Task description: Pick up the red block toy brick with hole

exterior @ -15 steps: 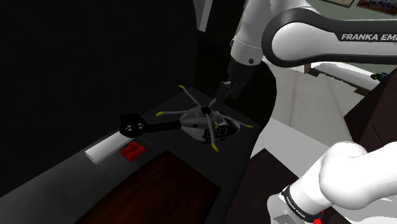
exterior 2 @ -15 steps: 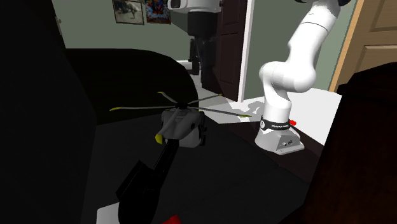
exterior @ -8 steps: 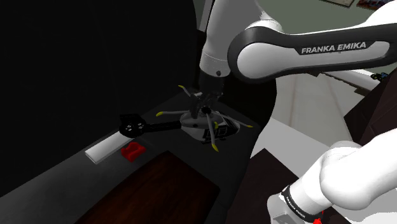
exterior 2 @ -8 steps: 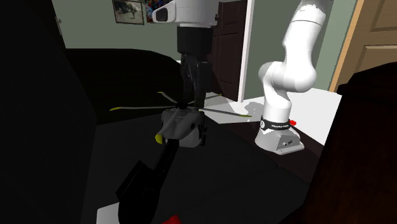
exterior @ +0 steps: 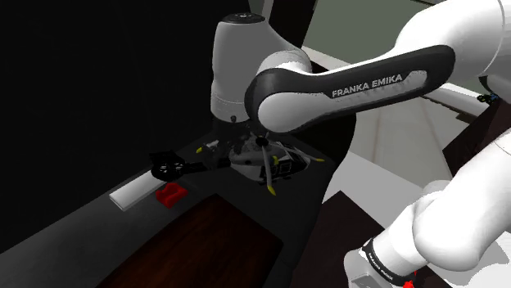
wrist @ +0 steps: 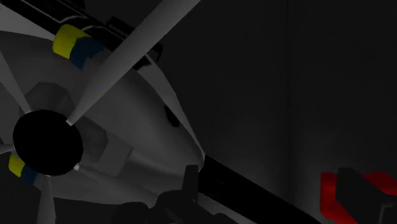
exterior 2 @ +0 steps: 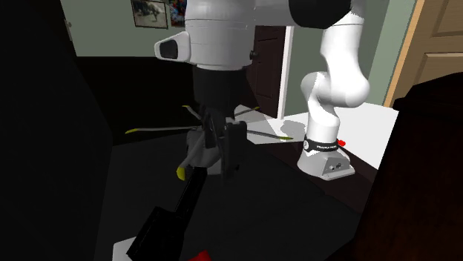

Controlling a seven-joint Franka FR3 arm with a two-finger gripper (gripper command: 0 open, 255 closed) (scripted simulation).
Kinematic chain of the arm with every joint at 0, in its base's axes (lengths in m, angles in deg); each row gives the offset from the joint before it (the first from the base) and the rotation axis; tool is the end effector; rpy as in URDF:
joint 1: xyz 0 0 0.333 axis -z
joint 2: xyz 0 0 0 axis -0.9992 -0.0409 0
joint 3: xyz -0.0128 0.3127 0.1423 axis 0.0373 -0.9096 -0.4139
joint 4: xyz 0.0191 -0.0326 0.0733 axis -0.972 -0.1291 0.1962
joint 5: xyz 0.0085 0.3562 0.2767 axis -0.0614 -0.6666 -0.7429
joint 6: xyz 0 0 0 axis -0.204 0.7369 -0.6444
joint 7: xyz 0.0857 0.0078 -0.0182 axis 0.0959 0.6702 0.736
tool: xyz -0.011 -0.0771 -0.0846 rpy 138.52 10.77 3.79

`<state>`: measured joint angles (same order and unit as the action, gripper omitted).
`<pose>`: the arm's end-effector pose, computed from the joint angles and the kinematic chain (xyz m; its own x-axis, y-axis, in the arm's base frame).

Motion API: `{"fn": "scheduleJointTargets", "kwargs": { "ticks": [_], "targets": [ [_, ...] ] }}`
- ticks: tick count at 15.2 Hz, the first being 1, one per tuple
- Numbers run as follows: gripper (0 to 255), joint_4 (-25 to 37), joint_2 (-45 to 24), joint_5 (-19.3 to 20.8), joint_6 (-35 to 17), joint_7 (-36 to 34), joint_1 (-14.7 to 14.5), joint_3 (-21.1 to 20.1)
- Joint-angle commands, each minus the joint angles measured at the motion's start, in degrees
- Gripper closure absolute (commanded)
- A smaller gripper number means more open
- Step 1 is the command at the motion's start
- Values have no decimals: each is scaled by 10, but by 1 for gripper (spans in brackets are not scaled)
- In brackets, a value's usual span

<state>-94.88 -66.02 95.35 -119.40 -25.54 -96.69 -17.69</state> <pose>0.4661 0.3699 0.4111 0.9657 0.2594 0.0083 0.2571 -0.9607 0.1050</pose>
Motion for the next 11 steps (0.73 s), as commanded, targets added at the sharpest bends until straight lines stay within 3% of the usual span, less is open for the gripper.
{"fn": "scheduleJointTargets", "kwargs": {
  "ticks": [1, 9, 11],
  "targets": [
    [0, 30, -42, 25, -3, -24, -10, -9],
    [0, 175, -223, 130, 8, -107, -88, -16],
    [0, 189, -245, 144, 6, -117, -94, -18]
  ]
}}
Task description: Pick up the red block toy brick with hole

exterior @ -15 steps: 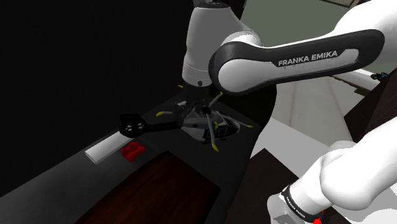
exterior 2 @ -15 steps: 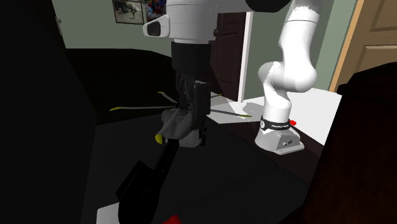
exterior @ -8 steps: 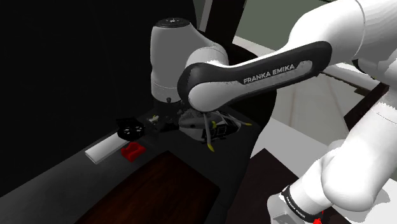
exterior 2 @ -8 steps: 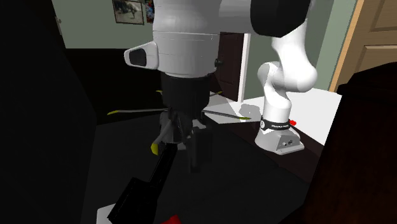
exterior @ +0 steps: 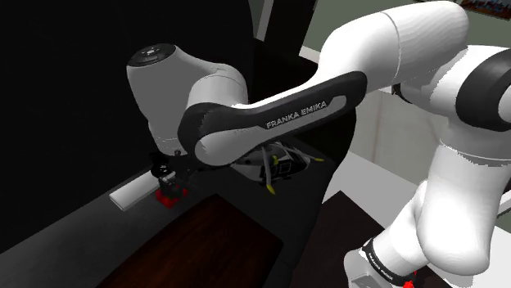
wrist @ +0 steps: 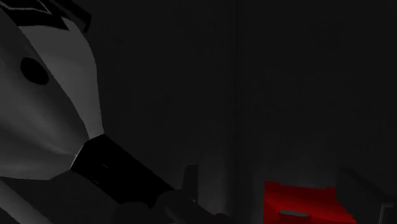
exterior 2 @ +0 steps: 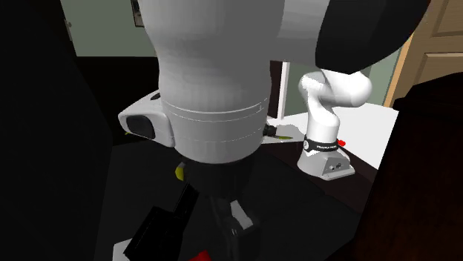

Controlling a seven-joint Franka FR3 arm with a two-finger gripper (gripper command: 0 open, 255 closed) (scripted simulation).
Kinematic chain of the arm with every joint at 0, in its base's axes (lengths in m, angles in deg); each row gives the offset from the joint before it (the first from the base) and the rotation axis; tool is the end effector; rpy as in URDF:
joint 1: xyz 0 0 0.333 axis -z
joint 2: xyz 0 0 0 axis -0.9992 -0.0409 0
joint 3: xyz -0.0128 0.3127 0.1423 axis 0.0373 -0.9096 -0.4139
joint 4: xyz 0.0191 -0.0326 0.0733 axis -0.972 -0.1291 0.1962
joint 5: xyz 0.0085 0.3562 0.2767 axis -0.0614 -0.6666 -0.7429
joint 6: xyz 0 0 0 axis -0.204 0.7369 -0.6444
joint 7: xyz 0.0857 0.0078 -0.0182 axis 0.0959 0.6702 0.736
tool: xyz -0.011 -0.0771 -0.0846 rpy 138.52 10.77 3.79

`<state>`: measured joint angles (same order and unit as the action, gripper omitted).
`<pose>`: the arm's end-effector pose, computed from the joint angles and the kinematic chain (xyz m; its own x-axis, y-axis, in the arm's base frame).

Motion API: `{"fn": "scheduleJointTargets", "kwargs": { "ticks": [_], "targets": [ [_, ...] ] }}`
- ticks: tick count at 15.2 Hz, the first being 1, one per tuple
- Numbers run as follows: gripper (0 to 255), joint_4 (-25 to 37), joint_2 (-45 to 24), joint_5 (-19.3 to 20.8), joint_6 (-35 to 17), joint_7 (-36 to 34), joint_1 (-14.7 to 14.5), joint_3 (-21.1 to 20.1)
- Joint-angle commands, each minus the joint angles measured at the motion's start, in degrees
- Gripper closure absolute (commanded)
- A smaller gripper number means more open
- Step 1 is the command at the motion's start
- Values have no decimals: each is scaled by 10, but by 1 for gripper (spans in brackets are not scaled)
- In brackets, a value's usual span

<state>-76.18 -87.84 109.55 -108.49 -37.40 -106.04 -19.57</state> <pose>0.4765 0.4853 0.3494 0.9463 0.3085 -0.0963 0.3227 -0.9187 0.2278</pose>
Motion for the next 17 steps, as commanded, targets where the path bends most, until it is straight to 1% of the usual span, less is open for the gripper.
{"fn": "scheduleJointTargets", "kwargs": {
  "ticks": [1, 6, 8, 9, 17],
  "targets": [
    [0, -1, -32, 7, -108, -1, 2, -1],
    [0, -13, -51, 22, -136, -12, -2, 5],
    [0, -14, -54, 23, -140, -14, -3, 6],
    [255, -14, -53, 23, -140, -13, -2, 6],
    [255, -15, -53, 23, -140, -14, -2, 6]
  ]
}}
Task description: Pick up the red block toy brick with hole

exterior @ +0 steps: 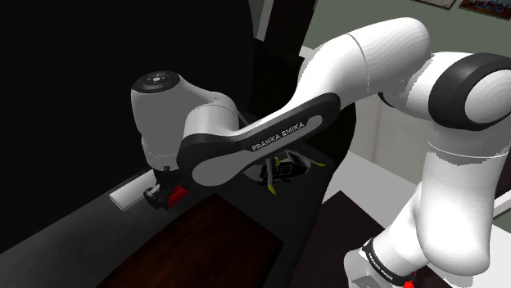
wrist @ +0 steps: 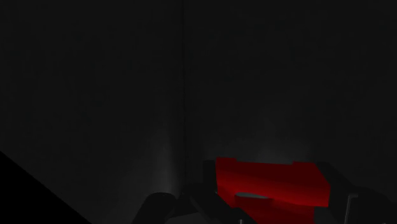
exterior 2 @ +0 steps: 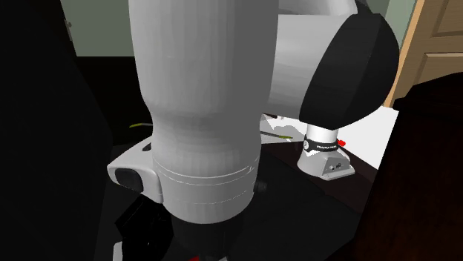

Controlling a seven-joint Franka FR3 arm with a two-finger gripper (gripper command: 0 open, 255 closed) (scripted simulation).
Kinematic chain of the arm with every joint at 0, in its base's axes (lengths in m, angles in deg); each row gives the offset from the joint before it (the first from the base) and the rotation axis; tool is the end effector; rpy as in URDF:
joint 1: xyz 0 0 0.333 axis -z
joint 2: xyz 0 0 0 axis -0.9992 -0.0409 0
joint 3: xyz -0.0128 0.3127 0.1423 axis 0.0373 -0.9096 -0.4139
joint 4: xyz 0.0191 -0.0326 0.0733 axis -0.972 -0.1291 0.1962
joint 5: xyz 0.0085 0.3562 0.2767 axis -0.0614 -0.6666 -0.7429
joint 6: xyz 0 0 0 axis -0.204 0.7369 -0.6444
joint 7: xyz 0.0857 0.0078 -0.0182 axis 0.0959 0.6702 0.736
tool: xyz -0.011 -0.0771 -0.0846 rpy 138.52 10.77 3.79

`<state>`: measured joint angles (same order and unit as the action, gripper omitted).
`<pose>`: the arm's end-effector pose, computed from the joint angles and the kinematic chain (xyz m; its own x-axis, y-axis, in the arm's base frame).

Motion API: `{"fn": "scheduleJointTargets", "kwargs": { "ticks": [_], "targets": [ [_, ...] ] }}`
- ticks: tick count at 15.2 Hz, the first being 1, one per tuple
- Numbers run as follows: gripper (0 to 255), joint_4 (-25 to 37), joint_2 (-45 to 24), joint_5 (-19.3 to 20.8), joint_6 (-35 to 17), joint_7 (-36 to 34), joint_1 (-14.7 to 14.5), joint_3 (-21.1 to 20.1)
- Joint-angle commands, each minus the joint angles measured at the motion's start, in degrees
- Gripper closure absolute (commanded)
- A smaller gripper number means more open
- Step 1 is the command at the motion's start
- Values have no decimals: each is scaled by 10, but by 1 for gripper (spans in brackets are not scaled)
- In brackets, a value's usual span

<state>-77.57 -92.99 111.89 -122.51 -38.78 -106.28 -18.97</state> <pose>0.4883 0.5051 0.2984 0.9416 0.3368 0.0027 0.3343 -0.9353 0.1161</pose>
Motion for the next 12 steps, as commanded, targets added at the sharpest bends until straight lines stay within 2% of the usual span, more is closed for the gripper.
{"fn": "scheduleJointTargets", "kwargs": {
  "ticks": [1, 12],
  "targets": [
    [255, 0, -2, 0, 1, 0, 0, 0],
    [255, 31, 38, -30, 64, 24, 9, -15]
  ]
}}
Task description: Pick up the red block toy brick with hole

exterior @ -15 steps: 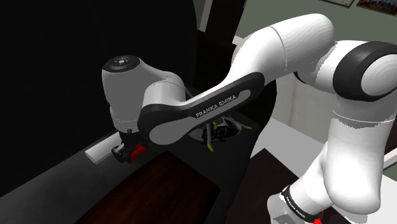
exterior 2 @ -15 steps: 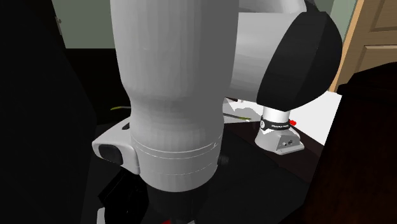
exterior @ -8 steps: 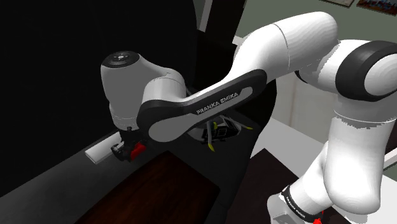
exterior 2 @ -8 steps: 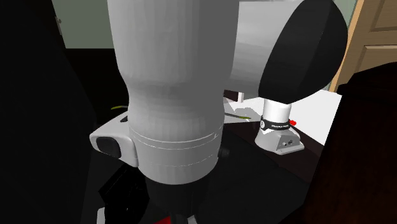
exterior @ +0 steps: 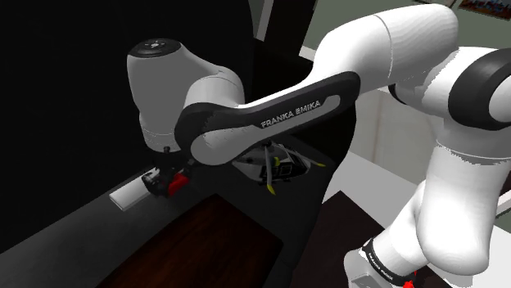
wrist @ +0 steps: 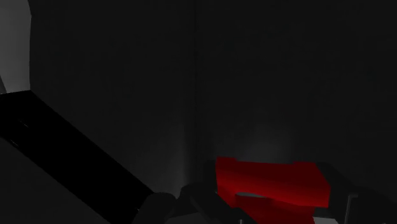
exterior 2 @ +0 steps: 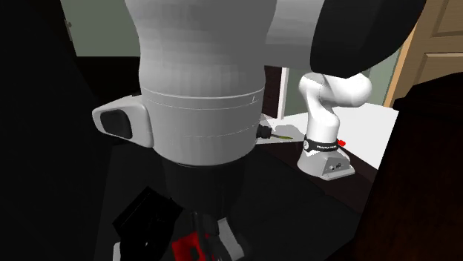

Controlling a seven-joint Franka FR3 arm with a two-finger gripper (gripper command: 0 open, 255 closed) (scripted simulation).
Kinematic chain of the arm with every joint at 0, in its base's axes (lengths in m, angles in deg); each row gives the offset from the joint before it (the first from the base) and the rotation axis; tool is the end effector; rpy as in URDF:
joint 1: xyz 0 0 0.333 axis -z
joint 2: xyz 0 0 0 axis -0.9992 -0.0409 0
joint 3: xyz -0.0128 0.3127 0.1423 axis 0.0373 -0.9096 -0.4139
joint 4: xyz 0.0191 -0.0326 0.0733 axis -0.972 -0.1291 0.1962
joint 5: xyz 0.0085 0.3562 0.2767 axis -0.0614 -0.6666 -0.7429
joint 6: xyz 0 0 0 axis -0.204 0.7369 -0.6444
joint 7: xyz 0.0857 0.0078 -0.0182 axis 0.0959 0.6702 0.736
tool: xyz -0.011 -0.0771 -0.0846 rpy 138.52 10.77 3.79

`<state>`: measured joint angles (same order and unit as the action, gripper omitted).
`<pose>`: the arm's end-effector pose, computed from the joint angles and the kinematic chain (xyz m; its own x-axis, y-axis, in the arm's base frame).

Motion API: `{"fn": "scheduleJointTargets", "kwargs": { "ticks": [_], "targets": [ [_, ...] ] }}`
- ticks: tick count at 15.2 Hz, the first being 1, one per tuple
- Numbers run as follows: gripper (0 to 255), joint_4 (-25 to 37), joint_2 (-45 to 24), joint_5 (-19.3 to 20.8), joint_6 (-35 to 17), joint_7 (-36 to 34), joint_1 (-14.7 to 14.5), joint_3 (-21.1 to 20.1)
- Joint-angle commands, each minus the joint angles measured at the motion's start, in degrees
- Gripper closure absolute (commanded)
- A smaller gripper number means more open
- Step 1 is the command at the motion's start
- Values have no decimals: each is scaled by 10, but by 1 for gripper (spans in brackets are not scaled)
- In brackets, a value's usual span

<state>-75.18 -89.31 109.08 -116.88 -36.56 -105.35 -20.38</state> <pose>0.4893 0.5049 0.3541 0.9415 0.3370 -0.0016 0.3348 -0.9350 0.1170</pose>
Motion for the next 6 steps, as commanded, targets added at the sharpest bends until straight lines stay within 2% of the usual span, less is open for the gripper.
{"fn": "scheduleJointTargets", "kwargs": {
  "ticks": [1, 6],
  "targets": [
    [255, 10, 5, -4, 14, 3, 0, -2],
    [255, 23, 14, -12, 34, 9, 1, -5]
  ]
}}
